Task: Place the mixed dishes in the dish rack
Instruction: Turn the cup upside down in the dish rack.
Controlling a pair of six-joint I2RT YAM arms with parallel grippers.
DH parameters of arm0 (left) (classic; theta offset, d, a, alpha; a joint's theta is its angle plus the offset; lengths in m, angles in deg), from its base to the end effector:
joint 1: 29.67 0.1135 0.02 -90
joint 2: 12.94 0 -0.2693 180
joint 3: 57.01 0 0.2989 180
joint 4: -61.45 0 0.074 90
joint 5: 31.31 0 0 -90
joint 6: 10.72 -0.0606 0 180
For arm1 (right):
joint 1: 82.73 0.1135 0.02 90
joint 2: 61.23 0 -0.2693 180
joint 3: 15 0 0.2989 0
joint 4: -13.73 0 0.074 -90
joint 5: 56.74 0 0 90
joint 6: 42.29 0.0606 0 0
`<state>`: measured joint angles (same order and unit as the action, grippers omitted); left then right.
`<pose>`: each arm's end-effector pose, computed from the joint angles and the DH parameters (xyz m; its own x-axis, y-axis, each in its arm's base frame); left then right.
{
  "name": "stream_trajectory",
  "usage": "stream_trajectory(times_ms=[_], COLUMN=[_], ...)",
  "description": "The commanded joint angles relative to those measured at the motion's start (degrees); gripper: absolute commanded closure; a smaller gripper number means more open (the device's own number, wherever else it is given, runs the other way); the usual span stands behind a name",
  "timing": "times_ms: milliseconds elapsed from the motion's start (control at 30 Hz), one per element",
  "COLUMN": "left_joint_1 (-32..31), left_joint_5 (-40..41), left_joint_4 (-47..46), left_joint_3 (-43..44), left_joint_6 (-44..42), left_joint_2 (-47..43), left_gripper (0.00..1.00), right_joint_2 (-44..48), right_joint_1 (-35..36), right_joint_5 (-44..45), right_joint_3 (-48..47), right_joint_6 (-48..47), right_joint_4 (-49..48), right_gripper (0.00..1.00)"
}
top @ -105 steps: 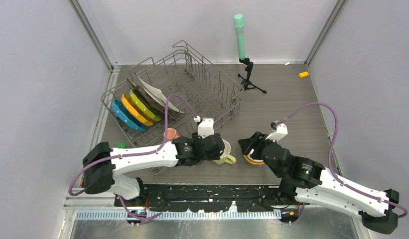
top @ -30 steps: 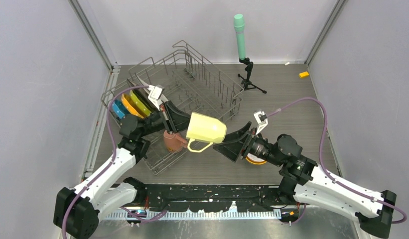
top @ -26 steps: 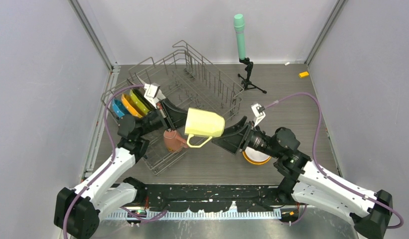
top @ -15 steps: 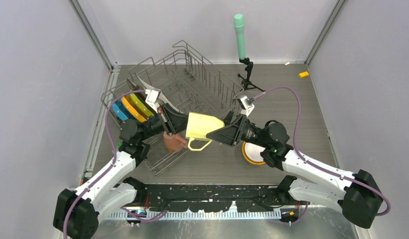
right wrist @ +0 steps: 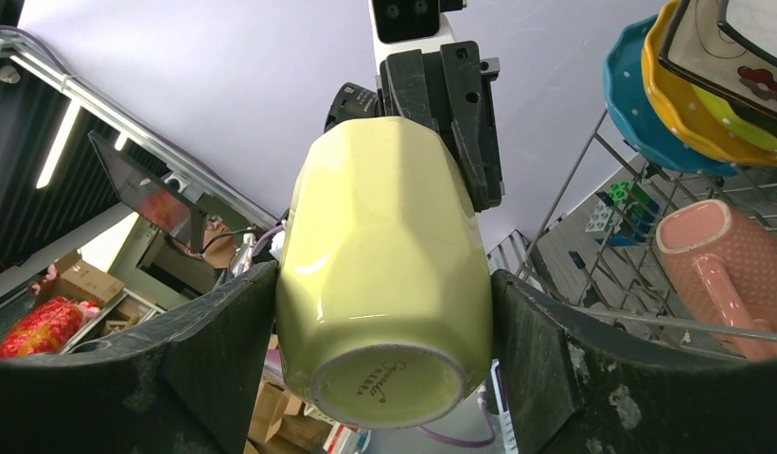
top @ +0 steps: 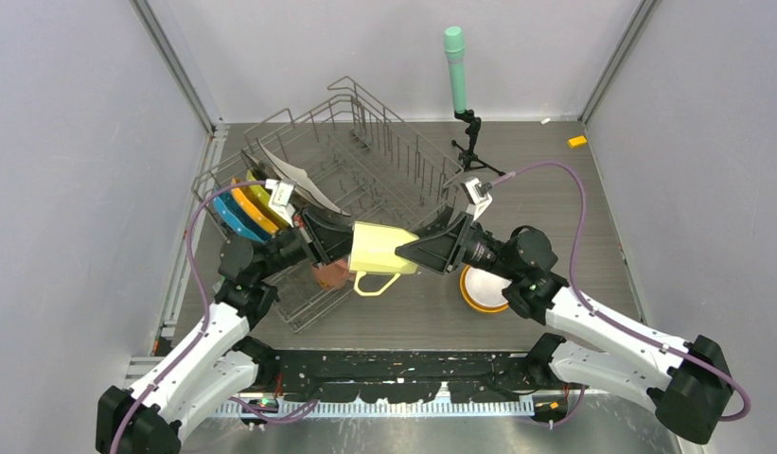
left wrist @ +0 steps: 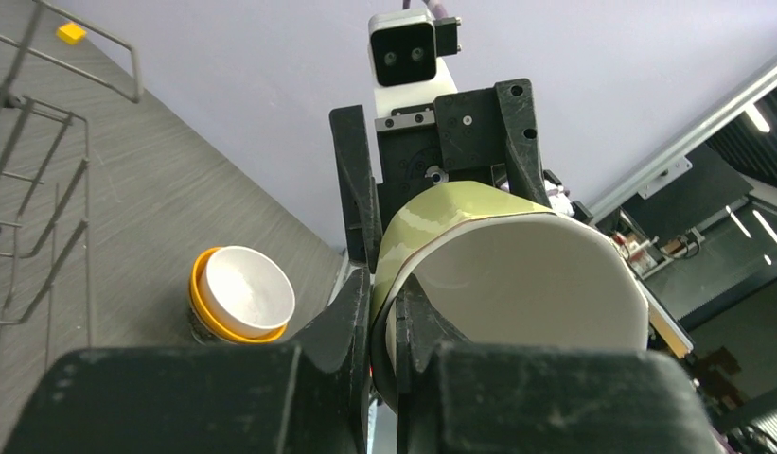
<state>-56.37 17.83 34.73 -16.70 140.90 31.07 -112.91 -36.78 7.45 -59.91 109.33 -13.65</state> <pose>0.1920 -0.1410 0.3282 -0.6062 -0.4400 -0.6626 0.7246 0.0380 -0.6882 0.1689 0.2125 0.3348 -0.7022 0.4133 -0.5797 -0.6576 -0.0643 0.7507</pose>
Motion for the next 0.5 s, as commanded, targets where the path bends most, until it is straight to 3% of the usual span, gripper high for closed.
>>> stream_trajectory(times_ms=[0, 67, 167, 367, 467], left_joint_1=[0.2, 0.2, 0.2, 0.2, 0.2], left_joint_5=[4.4, 4.5, 3.8, 5.0, 6.0], left_joint_4=[-11.8, -17.0, -18.9, -8.3, -2.5], left_joint_3=[-0.6, -1.2, -1.4, -0.6, 0.5], left_joint_6=[4.1, 6.8, 7.9, 2.4, -1.1], left_joint_2=[3.1, 5.1, 6.5, 1.5, -1.5], left_gripper=[1.00, 1.00, 1.00, 1.00, 1.00], right_joint_2=[-5.7, -8.6, -11.0, -7.2, -4.6], right_joint_1=[-0.1, -0.2, -0.1, -0.1, -0.1], right_joint_5=[-4.4, -5.5, -6.0, -4.7, -5.8], right_joint_3=[-1.1, -0.6, -0.8, -0.9, -1.5], right_joint_6=[5.9, 9.9, 12.1, 7.6, 4.9], right_joint_4=[-13.0, -19.9, -22.2, -15.3, -9.5], right_gripper=[0.15, 0.15, 0.15, 0.24, 0.14])
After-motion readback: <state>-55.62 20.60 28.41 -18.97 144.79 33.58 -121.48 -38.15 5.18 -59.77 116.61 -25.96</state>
